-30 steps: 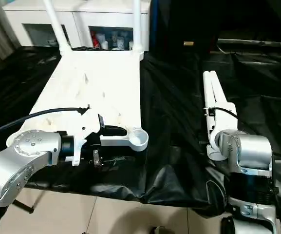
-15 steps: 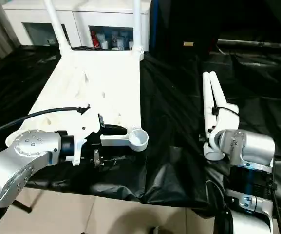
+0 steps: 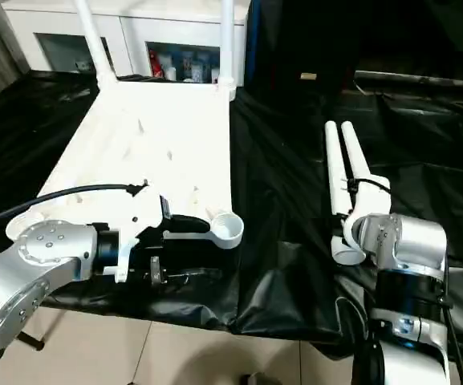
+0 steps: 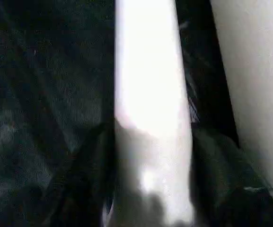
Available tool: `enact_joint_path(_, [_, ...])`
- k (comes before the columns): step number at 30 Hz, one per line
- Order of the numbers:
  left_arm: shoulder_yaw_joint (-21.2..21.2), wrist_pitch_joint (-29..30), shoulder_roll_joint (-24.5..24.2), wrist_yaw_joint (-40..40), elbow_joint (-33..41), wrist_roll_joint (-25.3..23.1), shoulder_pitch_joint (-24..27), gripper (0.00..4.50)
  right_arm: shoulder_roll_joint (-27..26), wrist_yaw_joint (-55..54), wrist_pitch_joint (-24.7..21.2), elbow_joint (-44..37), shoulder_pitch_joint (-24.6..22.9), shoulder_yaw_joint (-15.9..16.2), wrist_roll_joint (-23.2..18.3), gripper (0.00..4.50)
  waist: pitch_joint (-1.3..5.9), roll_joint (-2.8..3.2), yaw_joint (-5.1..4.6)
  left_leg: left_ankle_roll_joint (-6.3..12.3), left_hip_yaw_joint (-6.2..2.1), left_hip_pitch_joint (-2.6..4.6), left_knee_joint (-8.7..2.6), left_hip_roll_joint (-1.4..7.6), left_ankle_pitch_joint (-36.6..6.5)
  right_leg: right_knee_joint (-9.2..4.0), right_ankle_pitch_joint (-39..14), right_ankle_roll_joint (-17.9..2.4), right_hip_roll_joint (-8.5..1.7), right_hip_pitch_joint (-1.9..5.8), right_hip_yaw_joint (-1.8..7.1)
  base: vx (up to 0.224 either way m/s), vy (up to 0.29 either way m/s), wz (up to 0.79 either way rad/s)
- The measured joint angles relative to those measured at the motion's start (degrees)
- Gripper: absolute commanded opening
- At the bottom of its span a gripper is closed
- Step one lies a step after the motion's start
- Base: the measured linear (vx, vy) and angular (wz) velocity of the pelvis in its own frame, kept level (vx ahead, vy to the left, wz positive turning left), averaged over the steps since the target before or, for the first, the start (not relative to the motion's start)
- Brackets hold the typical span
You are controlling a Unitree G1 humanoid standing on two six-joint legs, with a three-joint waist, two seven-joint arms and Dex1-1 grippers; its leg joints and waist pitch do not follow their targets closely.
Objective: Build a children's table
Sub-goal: Pick table leg
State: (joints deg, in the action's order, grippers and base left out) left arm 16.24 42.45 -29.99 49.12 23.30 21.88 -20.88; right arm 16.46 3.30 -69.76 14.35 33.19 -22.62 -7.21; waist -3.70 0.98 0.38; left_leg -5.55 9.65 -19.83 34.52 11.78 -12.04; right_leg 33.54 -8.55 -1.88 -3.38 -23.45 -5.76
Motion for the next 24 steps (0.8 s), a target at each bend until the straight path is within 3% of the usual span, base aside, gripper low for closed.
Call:
enact_joint_path(7, [-4.2,-0.4,3.9,-6.6,-9.1,-2.2,-5.3,4.50,-1.3,-0.9,2.1,0.6,0.3,-2.5,-1.2,1.96,0.13,0.47,0.38,-0.01,-0.01,-0.01,0.11,-0.01,0.0,0.10,0.0,0.0,-0.01,0.00,0.01,0.000,0.000,0.00])
enact_joint_path(11, [-8.1,0.0,9.3,-12.8,-14.2,-2.3,-9.2,4.50,-2.2,-0.4,5.0,0.6,0.2,-2.8,-2.0,1.94,0.13,0.51,1.05,0.00,-0.01,-0.01,0.16,0.00,0.0,0.22,0.0,0.0,-0.01,-0.03,0.04,0.000,0.000,0.00])
enact_joint_path(14, [-11.6,2.0,15.1,-17.5,-17.3,0.4,-10.9,4.50,-2.4,1.9,10.3,-1.8,-1.6,-2.3,-2.9,1.93,0.13,0.51,1.90,0.01,0.01,-0.16,0.24,0.00,0.0,0.33,0.0,0.0,-0.02,-0.18,0.06,0.000,0.000,0.00])
enact_joint_path(15, [-13.7,3.1,18.0,-19.0,-18.6,2.5,-11.8,4.50,-3.2,4.1,13.9,-3.9,-2.9,-2.3,-4.1,1.93,0.13,0.50,2.21,0.06,0.04,-0.26,0.28,0.00,0.0,0.41,0.0,0.0,-0.03,-0.31,0.09,0.000,0.000,0.00])
enact_joint_path(18, [-18.3,6.2,24.2,-21.9,-22.3,7.6,-15.5,4.50,-6.2,9.7,18.6,-10.4,-4.7,-1.8,-8.3,1.93,0.13,0.50,2.78,0.39,0.12,-0.31,0.33,0.00,0.2,0.52,0.0,-0.1,-0.03,-0.47,0.16,0.000,0.000,0.00])
enact_joint_path(21, [-21.7,8.6,29.3,-24.3,-26.9,12.3,-20.2,4.50,-9.1,16.0,19.8,-18.4,-7.7,-0.6,-14.2,1.93,0.14,0.51,3.19,0.41,0.12,-0.27,0.32,0.00,0.3,0.50,0.0,-0.1,-0.02,-0.42,0.15,0.000,0.000,0.00])
enact_joint_path(24, [-23.1,8.9,31.1,-26.0,-31.7,12.3,-22.6,4.50,-10.8,19.7,18.8,-25.0,-10.9,2.4,-18.4,1.93,0.15,0.52,3.04,0.43,0.11,-0.26,0.32,-0.01,0.3,0.43,0.0,-0.1,-0.02,-0.39,0.15,0.000,0.000,0.00])
